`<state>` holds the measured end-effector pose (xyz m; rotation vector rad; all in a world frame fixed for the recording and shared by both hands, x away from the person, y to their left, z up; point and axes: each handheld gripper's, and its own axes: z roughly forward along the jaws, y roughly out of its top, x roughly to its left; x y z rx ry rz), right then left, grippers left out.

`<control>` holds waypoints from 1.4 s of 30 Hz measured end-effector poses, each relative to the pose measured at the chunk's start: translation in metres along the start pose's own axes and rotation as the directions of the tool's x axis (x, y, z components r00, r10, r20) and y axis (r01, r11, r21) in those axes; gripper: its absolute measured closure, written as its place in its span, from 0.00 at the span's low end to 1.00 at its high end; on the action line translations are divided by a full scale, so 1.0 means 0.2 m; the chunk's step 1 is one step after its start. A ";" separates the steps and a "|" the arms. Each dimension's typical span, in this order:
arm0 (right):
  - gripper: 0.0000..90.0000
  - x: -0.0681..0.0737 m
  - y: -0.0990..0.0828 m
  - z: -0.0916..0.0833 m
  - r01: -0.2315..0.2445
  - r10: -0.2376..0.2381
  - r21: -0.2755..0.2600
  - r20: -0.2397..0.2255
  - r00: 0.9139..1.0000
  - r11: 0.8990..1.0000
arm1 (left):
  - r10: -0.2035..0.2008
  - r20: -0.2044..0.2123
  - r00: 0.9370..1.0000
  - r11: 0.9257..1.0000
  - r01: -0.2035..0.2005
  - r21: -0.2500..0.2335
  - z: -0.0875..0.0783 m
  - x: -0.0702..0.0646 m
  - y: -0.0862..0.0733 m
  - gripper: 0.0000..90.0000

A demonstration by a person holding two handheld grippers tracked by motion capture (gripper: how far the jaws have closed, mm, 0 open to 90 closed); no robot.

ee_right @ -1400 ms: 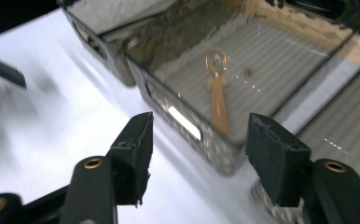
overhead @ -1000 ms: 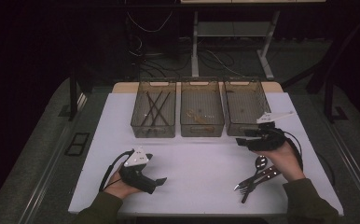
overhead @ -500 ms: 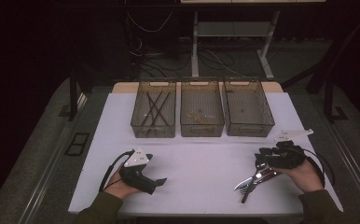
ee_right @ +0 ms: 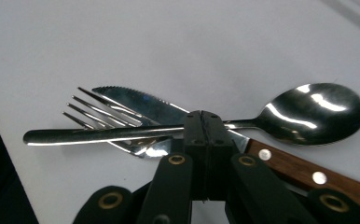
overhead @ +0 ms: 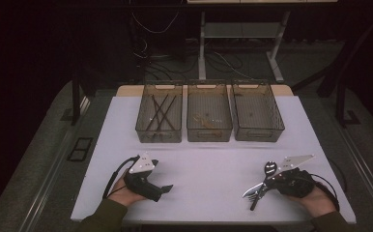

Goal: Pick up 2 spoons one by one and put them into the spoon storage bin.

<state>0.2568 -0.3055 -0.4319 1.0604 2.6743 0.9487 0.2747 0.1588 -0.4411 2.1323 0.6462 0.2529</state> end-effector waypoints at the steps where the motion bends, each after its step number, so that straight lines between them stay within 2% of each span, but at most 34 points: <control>1: 1.00 0.00 0.00 0.00 0.000 0.000 0.002 0.003 1.000 1.000 | 0.000 0.000 1.000 1.000 0.000 -0.001 0.00 0.00 0.00 0.00; 6: 1.00 0.00 0.00 0.03 0.007 -0.007 -0.002 0.007 1.000 1.000 | 0.002 0.000 1.000 1.000 -0.002 0.001 0.00 0.00 0.00 0.00; 26: 1.00 0.02 0.03 0.06 0.014 -0.015 -0.031 -0.030 0.999 0.999 | -0.001 -0.001 1.000 1.000 0.001 0.004 0.01 0.00 0.00 0.00; 42: 1.00 0.12 -0.01 0.05 0.048 -0.049 -0.014 -0.091 0.995 0.999 | 0.003 0.000 1.000 1.000 -0.003 0.011 0.00 0.00 0.00 0.00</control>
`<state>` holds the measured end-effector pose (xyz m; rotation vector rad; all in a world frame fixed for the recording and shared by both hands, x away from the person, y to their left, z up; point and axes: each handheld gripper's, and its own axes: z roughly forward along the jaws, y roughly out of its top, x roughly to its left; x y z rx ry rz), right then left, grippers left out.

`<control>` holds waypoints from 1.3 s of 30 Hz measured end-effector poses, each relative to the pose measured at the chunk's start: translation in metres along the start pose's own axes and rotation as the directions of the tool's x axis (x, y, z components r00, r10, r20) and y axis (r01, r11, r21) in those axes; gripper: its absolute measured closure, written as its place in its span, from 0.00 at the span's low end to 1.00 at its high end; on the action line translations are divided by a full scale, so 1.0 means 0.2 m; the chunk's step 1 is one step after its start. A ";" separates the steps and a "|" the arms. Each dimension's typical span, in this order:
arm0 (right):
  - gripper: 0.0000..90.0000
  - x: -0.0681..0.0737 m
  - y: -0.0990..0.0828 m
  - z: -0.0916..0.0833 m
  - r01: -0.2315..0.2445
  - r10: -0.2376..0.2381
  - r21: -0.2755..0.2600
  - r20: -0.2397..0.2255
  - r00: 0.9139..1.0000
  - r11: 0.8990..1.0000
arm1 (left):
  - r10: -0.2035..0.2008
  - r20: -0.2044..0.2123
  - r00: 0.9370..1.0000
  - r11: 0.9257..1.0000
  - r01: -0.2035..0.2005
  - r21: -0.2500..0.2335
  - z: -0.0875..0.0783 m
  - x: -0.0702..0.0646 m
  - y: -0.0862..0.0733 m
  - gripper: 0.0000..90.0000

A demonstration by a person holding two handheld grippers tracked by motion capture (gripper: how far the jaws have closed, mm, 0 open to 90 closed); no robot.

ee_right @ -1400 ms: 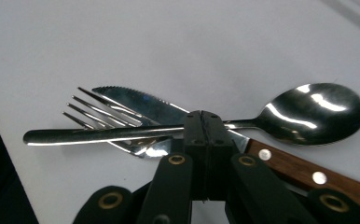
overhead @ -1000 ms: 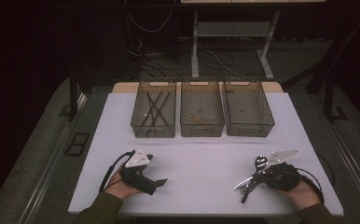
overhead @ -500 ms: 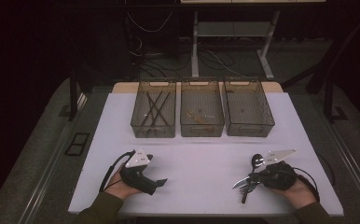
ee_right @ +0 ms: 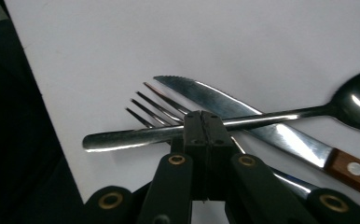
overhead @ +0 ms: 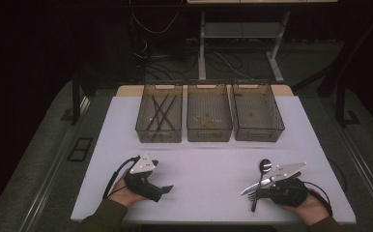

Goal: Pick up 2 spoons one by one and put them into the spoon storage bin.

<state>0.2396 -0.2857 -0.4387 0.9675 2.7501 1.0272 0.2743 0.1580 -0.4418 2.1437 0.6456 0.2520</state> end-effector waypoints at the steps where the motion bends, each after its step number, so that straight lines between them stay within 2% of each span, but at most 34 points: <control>1: 1.00 0.00 0.00 0.00 0.003 -0.003 0.001 -0.003 1.000 1.000 | 0.001 -0.001 1.000 1.000 -0.001 -0.002 0.00 0.00 0.00 0.00; 7: 1.00 0.01 -0.01 0.00 0.008 -0.008 -0.005 -0.005 1.000 1.000 | -0.002 0.000 1.000 1.000 0.002 0.000 0.00 0.00 0.00 0.00; 12: 1.00 0.02 0.01 0.02 0.009 -0.009 -0.031 -0.010 1.000 0.999 | -0.002 -0.001 1.000 1.000 0.002 -0.002 0.00 0.00 0.00 0.00; 27: 1.00 0.07 -0.07 -0.03 0.027 -0.026 0.025 -0.018 1.000 0.999 | -0.001 -0.003 1.000 1.000 0.001 0.000 0.00 0.00 0.00 0.00; 34: 1.00 0.12 -0.05 -0.02 0.086 -0.086 0.055 -0.011 0.996 0.995 | -0.002 -0.002 1.000 1.000 0.002 -0.001 0.00 0.00 0.00 0.00; 39: 1.00 0.12 -0.04 0.00 0.078 -0.077 0.039 -0.020 0.997 0.996 | -0.001 -0.003 1.000 1.000 0.001 0.000 0.00 0.00 0.00 0.00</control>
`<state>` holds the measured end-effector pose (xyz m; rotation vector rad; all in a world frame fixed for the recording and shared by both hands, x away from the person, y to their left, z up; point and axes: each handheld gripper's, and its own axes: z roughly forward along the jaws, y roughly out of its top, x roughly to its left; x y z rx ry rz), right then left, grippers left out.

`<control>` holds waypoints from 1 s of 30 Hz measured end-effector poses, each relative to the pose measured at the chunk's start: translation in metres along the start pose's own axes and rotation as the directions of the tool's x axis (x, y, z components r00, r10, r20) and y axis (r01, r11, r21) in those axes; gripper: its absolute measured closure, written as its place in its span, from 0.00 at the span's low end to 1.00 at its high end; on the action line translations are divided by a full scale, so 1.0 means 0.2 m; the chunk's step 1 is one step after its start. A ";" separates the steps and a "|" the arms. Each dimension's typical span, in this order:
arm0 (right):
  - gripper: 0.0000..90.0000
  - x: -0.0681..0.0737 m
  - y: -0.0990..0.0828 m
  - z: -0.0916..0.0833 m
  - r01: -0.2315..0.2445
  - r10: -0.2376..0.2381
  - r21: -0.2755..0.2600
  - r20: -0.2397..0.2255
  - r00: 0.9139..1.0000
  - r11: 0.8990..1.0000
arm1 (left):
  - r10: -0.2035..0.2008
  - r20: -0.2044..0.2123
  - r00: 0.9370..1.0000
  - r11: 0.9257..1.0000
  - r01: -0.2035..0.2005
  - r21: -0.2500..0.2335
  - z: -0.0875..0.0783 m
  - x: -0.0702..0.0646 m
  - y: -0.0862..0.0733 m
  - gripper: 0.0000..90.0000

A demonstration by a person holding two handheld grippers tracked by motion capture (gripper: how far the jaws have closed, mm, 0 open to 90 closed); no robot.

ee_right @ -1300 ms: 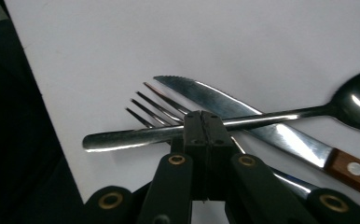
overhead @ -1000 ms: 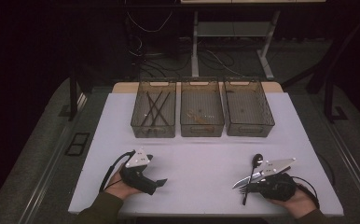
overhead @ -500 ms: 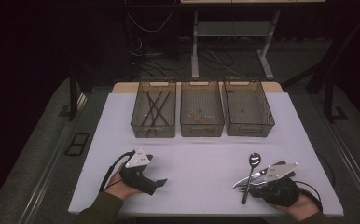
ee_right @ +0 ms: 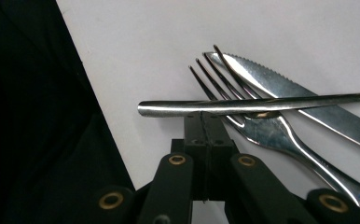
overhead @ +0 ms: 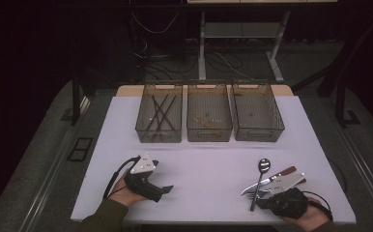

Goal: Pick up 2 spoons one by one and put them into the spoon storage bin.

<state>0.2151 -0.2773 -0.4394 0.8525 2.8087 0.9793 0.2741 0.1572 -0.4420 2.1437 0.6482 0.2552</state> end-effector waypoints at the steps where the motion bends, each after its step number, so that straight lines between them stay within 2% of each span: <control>1: 1.00 0.00 0.00 0.00 -0.002 0.002 -0.006 -0.004 1.000 1.000 | -0.001 0.000 1.000 1.000 0.001 -0.001 0.00 0.00 0.00 0.00; 12: 1.00 0.01 0.04 0.03 0.009 -0.010 -0.044 -0.011 1.000 0.999 | 0.000 0.001 1.000 1.000 0.000 -0.001 0.00 0.00 0.00 0.00; 15: 1.00 0.01 0.05 0.03 -0.002 0.001 -0.059 -0.006 1.000 0.998 | 0.001 0.000 1.000 1.000 -0.001 0.003 0.00 0.00 0.00 0.00; 30: 1.00 -0.04 0.14 0.08 0.006 -0.006 -0.108 0.003 1.000 0.994 | 0.001 -0.001 1.000 1.000 -0.001 0.003 0.00 0.00 0.00 0.00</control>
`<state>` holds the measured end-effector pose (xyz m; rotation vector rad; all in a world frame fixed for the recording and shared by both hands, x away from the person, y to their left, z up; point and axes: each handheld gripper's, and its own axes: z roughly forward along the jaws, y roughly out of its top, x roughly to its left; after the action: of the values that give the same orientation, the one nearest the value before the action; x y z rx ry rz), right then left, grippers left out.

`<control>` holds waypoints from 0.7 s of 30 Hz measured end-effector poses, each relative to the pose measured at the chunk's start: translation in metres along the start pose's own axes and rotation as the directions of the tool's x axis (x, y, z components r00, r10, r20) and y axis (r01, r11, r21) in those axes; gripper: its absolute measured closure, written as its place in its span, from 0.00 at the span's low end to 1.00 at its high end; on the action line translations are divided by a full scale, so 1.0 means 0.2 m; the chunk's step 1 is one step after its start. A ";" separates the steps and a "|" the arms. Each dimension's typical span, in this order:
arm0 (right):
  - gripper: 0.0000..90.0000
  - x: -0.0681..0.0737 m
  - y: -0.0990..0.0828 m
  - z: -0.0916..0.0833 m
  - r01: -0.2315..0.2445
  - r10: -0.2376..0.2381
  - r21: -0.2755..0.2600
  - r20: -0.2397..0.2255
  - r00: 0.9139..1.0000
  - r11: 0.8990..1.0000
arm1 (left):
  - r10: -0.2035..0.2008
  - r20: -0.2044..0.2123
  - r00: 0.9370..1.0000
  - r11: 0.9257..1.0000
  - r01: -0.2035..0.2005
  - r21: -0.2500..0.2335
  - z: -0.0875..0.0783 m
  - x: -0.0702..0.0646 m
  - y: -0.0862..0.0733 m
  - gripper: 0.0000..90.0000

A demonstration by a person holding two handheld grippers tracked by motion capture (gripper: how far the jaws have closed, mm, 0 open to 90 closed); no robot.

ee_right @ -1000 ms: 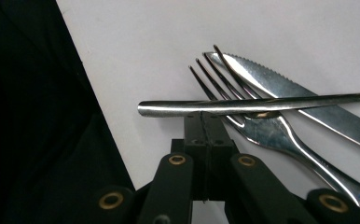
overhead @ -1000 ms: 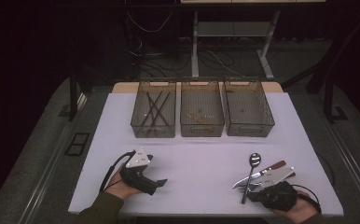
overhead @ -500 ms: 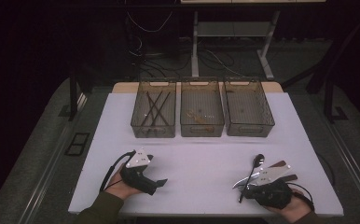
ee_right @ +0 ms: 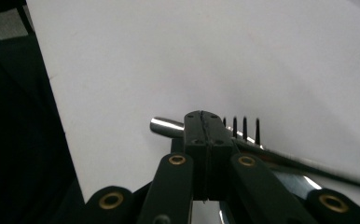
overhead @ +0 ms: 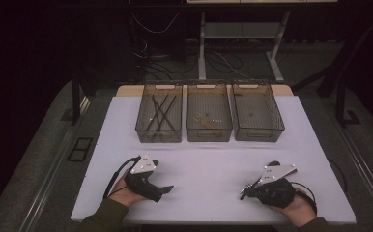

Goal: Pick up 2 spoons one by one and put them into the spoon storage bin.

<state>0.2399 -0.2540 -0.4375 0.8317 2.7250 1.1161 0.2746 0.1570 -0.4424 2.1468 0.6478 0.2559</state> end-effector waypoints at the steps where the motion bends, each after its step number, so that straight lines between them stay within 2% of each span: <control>1: 1.00 0.00 0.01 0.00 0.000 0.000 -0.002 0.001 1.000 1.000 | 0.000 0.000 1.000 1.000 0.000 0.000 0.00 0.00 0.00 0.00; 8: 1.00 -0.01 0.01 -0.01 -0.005 0.005 -0.012 -0.009 1.000 1.000 | -0.002 0.001 1.000 1.000 0.002 -0.003 0.00 0.00 0.00 0.00; 13: 1.00 -0.03 -0.01 -0.07 -0.020 0.020 -0.049 0.001 1.000 0.999 | -0.002 0.001 1.000 1.000 0.002 -0.004 0.00 0.00 0.00 0.00; 18: 0.98 -0.10 -0.04 -0.16 -0.080 0.085 -0.077 0.062 0.994 0.994 | -0.001 0.000 1.000 1.000 0.001 -0.001 0.00 0.00 0.00 0.00; 21: 0.88 -0.18 -0.06 -0.21 -0.127 0.138 -0.092 0.124 0.983 0.988 | -0.001 -0.001 1.000 1.000 0.001 0.001 0.00 0.00 0.00 0.00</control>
<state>0.2535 -0.3053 -0.4191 1.0476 2.5310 1.1476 0.2748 0.1572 -0.4425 2.1475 0.6498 0.2566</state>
